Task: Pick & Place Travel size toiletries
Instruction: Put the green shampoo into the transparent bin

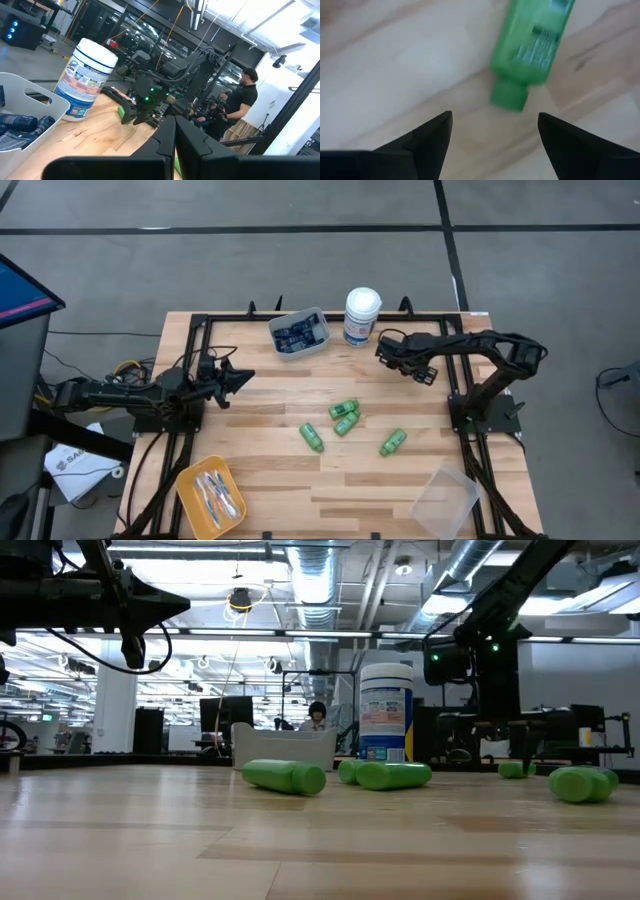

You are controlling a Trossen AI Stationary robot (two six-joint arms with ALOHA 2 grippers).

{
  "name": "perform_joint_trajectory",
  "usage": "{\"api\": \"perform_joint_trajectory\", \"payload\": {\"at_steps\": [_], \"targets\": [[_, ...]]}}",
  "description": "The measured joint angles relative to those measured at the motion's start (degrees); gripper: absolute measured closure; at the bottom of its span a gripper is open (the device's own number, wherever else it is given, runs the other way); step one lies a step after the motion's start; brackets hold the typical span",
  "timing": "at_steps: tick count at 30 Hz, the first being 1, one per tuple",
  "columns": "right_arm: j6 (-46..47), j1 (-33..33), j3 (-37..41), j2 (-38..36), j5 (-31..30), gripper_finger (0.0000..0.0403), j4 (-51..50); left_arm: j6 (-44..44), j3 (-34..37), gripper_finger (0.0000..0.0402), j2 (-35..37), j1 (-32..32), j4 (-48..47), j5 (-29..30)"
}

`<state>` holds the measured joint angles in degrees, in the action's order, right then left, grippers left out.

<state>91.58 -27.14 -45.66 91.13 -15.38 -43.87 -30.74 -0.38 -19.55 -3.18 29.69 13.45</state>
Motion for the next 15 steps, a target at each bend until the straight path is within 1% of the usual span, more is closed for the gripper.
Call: {"api": "perform_joint_trajectory", "payload": {"at_steps": [3,9,15], "targets": [[0.43,-1.84,1.15,0.01,-0.28,0.0117,0.82,0.00,0.00,0.0400,0.00,0.00,0.00,0.00],[0.19,-3.83,2.00,0.00,-0.56,0.0117,5.76,0.00,0.00,0.0400,0.00,0.00,-0.02,0.00],[0.47,-5.38,1.89,0.00,-0.12,0.0118,5.25,0.00,0.00,0.0400,0.00,0.00,-0.02,0.00]]}}
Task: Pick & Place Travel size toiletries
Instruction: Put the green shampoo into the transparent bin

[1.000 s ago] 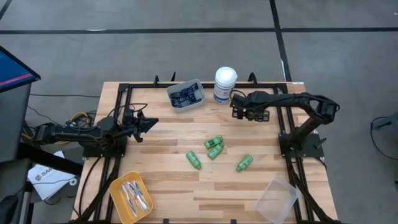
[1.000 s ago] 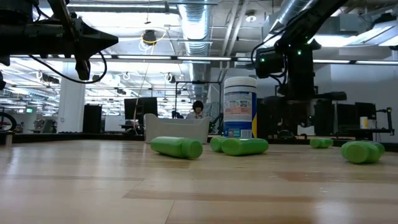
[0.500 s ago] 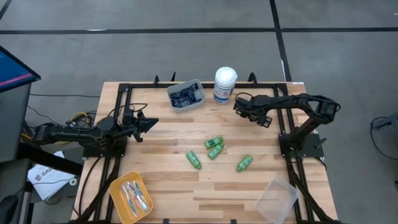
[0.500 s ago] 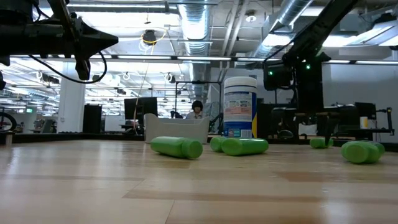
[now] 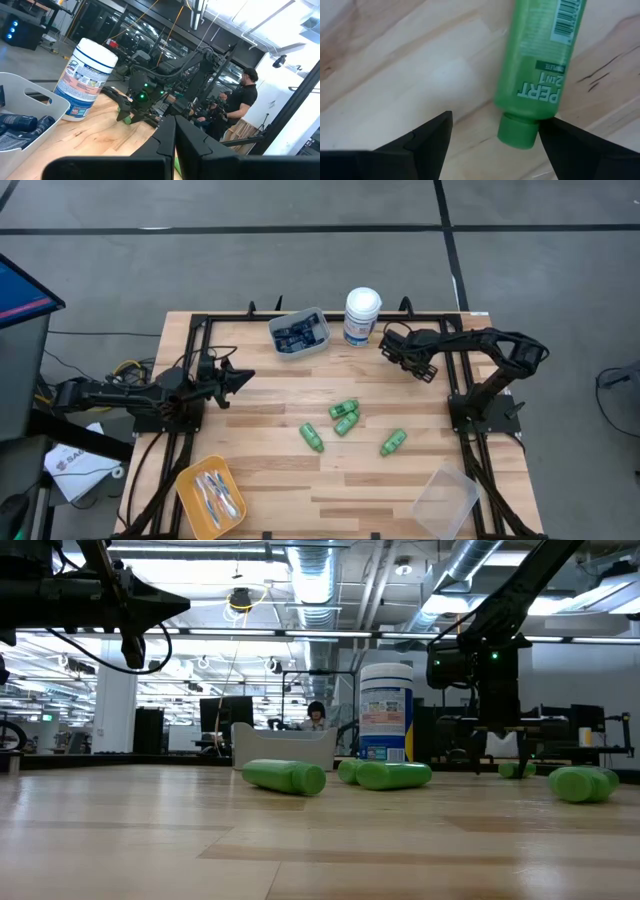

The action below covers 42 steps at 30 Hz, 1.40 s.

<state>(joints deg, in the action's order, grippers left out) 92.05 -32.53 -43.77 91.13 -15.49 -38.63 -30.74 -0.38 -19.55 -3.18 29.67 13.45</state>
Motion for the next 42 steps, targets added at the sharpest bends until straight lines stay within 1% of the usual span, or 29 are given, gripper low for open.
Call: {"api": "perform_joint_trajectory", "payload": {"at_steps": [3,6,13,16,21,23,26,30,33,35,37,39,42], "targets": [[0.15,-0.20,0.00,0.00,0.38,0.0128,0.06,0.00,0.00,0.0400,0.00,0.00,0.00,0.00],[0.99,-0.17,0.02,0.00,0.38,0.0158,-0.41,0.00,0.00,0.0400,0.00,0.00,0.00,0.00],[1.92,-0.16,0.07,0.09,-0.50,0.0280,-0.32,0.00,0.00,0.0400,0.00,0.00,0.02,0.00],[1.89,-0.13,0.07,0.09,-0.62,0.0318,-0.31,0.00,0.00,0.0400,0.00,0.00,0.00,0.00],[1.73,0.77,0.07,0.09,-0.62,0.0322,-0.29,0.00,0.00,0.0400,0.00,0.00,0.00,0.00],[-0.07,1.25,0.07,0.09,-0.16,0.0322,-0.06,0.00,0.00,0.0400,0.00,0.00,0.00,0.00],[-5.29,2.58,-0.37,-0.48,1.74,0.0322,-0.12,0.00,0.00,0.0400,0.00,0.00,0.00,-0.01],[-15.65,6.53,-2.40,-3.33,3.24,0.0322,-2.02,0.00,0.00,0.0400,0.00,0.00,0.00,0.00],[-22.16,11.36,-4.07,-7.31,5.14,0.0322,-4.70,0.01,0.00,0.0400,0.00,0.00,0.00,0.00],[-25.13,15.52,-4.81,-10.71,7.99,0.0322,-7.53,0.00,0.00,0.0400,0.00,0.00,0.00,0.00],[-25.78,20.10,-5.03,-14.32,11.23,0.0322,-11.00,0.01,0.00,0.0400,0.00,0.00,0.00,-0.02],[-22.75,25.38,-5.03,-18.04,13.88,0.0322,-14.85,0.00,0.00,0.0400,0.00,0.00,0.00,-0.02],[-12.60,34.87,-5.03,-23.27,15.65,0.0322,-18.76,0.01,0.00,0.0400,0.00,0.00,-0.01,-0.02]]}}
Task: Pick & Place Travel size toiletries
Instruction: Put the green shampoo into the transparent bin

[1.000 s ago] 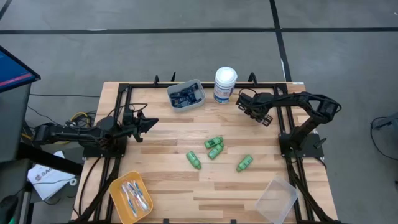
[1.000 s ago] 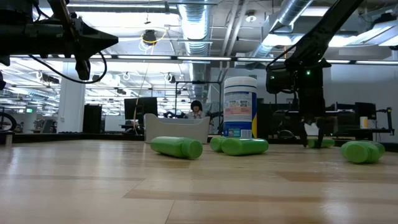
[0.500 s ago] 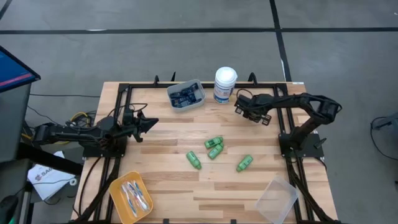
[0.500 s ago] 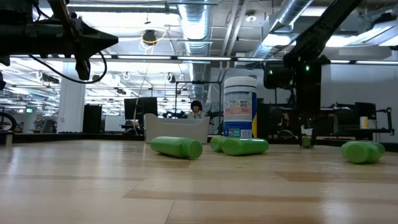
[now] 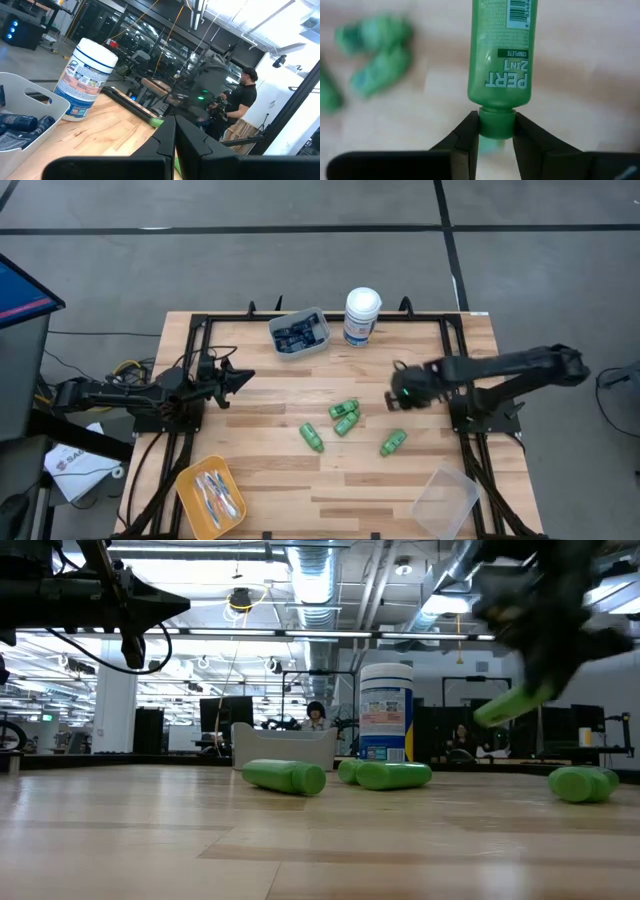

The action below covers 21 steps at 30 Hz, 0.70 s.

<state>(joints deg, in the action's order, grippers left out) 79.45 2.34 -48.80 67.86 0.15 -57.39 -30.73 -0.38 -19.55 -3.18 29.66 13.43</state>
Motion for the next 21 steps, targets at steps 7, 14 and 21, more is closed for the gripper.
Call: {"api": "perform_joint_trajectory", "payload": {"at_steps": [7,14,21], "targets": [[24.55,22.98,0.00,-6.88,4.72,0.0322,3.52,1.78,0.00,0.0400,0.00,0.00,-0.01,0.02],[42.80,42.46,0.00,-6.60,9.70,0.0322,14.74,1.87,0.01,0.0400,0.00,0.00,0.00,0.02],[56.56,53.50,0.00,-3.55,14.80,0.0322,16.91,1.93,0.00,0.0400,0.00,-0.02,0.00,0.02]]}}
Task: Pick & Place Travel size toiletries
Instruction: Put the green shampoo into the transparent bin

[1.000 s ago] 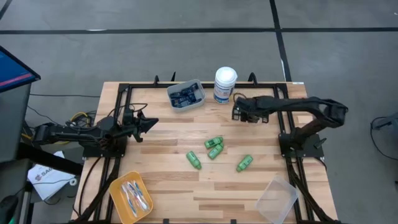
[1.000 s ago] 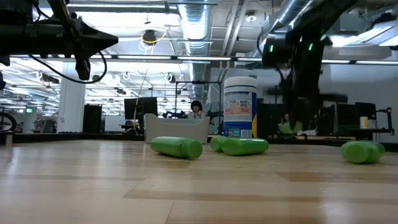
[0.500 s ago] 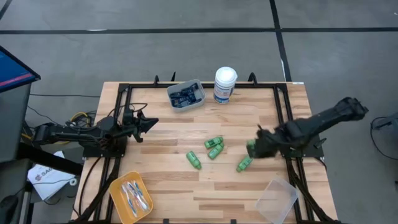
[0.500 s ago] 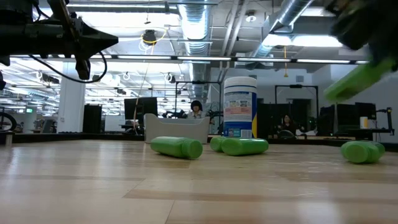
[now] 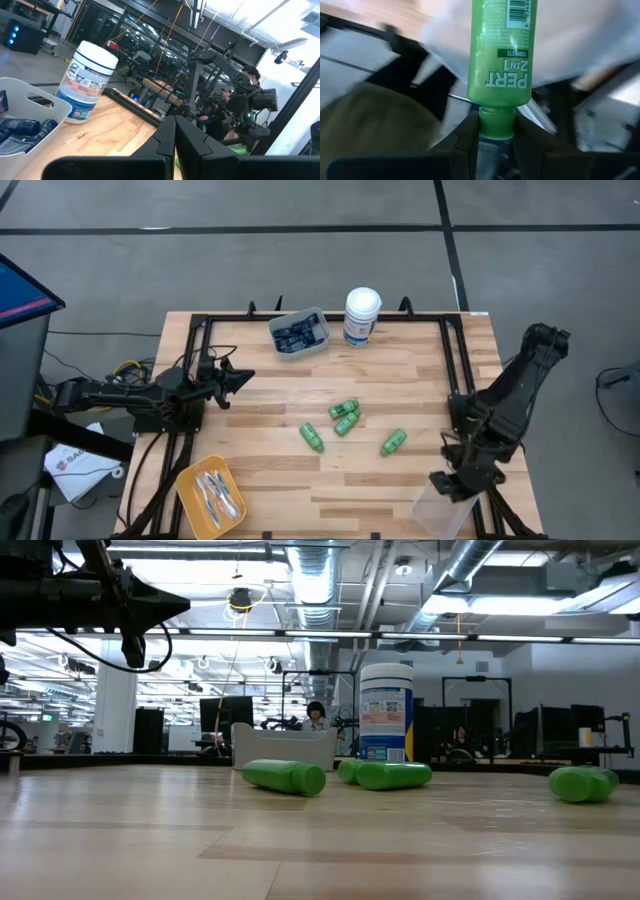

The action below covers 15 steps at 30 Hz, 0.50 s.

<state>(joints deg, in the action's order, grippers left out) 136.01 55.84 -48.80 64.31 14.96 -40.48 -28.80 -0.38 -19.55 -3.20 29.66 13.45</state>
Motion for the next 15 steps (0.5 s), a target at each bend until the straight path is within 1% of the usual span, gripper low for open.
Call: {"api": "perform_joint_trajectory", "payload": {"at_steps": [4,8,10,15], "targets": [[0.62,0.57,0.00,3.18,5.70,0.0322,-1.46,0.00,0.00,0.0400,0.00,0.02,0.01,0.00],[-0.78,0.78,0.00,6.81,11.34,0.0322,-1.59,0.00,0.00,0.0400,0.00,0.02,0.01,0.00],[-1.00,0.85,0.00,8.34,12.25,0.0322,-2.58,0.00,0.00,0.0400,0.00,0.02,0.01,0.00],[-3.25,0.39,0.01,11.93,12.21,0.0322,-2.72,0.00,0.01,0.0400,0.00,0.02,0.07,0.00]]}}
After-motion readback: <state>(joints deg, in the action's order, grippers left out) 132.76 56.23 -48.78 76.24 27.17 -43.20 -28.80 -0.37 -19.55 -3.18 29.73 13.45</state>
